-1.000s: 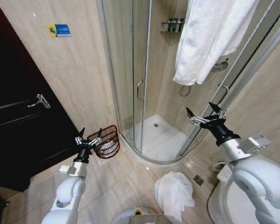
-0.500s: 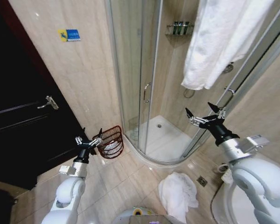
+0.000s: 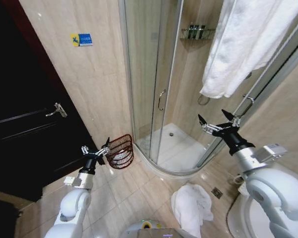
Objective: Discard the used towel into the hamper.
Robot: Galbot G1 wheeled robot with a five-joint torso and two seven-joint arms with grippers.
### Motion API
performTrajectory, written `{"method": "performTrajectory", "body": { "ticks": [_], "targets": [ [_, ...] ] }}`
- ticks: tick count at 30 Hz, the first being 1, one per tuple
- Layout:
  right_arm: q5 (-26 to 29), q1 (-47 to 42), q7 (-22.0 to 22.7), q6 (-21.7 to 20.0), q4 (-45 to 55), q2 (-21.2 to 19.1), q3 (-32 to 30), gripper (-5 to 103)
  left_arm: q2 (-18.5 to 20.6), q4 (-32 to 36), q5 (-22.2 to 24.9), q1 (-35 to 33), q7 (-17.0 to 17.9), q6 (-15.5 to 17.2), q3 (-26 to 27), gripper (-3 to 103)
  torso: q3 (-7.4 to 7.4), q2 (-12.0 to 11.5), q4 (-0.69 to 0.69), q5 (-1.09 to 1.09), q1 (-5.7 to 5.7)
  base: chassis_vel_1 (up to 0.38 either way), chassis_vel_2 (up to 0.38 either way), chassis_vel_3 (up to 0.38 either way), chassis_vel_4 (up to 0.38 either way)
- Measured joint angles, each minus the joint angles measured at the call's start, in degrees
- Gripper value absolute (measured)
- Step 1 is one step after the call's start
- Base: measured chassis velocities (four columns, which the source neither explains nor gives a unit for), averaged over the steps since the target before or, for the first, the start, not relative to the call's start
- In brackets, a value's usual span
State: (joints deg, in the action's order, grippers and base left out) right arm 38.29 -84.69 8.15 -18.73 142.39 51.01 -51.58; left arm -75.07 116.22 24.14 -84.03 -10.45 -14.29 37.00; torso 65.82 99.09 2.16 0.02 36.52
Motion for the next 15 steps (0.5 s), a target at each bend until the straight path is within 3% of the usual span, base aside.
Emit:
{"method": "performTrajectory", "body": {
  "ticks": [15],
  "targets": [
    [-0.28, 0.18, -0.43, -0.09, -0.19, 0.01, 0.58, 100, -0.1, 0.14, -0.14, -0.2, -0.31, 0.08, -0.08, 100, 1.75, 3.36, 0.0, -0.02, 1.58, 0.0, 0.0, 0.0, 0.0]
  ]
}}
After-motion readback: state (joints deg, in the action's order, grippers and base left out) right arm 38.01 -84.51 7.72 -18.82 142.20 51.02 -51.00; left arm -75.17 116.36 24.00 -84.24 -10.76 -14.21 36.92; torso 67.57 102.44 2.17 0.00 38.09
